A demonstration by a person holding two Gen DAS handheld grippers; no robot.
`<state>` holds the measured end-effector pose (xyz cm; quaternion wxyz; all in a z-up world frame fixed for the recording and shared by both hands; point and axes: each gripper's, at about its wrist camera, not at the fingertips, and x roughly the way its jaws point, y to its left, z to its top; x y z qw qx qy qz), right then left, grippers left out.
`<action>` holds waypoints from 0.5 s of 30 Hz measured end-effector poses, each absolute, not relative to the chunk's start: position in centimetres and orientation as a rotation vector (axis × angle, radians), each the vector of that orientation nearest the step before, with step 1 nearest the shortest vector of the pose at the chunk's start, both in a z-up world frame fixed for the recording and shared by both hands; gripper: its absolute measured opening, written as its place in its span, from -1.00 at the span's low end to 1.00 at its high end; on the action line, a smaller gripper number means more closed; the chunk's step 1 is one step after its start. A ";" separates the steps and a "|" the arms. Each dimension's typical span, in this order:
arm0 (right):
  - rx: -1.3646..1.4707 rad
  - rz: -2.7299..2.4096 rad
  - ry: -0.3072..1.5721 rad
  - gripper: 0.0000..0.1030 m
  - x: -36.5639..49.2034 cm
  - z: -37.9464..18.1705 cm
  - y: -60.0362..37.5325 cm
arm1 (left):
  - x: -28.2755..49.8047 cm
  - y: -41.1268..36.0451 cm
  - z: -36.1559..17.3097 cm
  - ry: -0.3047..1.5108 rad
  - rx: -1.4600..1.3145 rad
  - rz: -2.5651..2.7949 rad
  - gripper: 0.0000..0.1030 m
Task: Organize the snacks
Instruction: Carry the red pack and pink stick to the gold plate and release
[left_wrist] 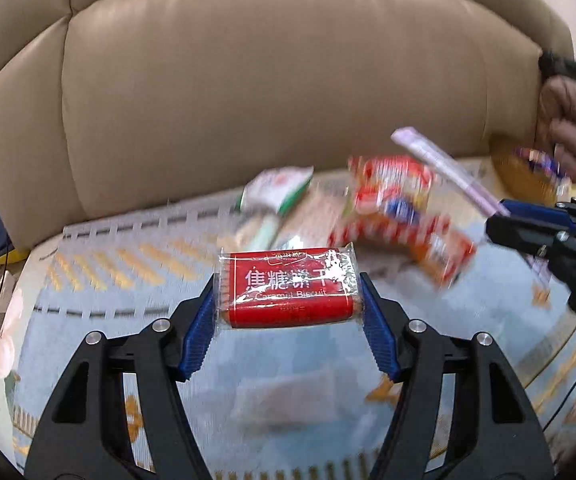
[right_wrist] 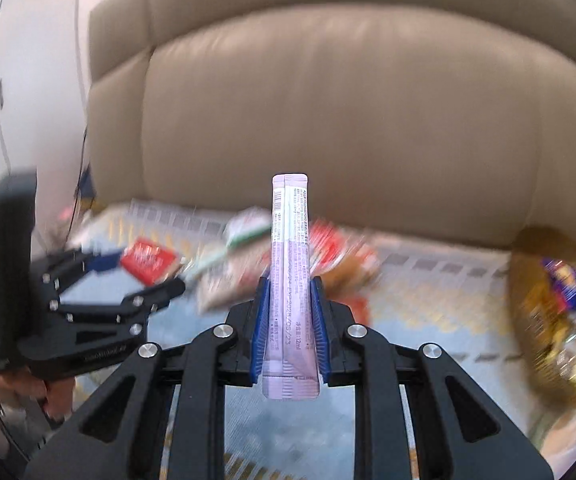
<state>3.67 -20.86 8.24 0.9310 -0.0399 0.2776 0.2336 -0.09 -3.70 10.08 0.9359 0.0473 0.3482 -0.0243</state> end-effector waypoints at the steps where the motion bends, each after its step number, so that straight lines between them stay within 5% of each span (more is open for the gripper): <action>1: -0.059 0.462 0.553 -0.62 4.1 9.2 -21.7 | 0.4 -3.8 10.7 0.709 0.081 -0.057 0.27; 15: 0.227 0.161 0.546 -0.62 10.7 14.3 -36.1 | 9.5 -13.5 21.0 0.682 0.064 -0.312 0.27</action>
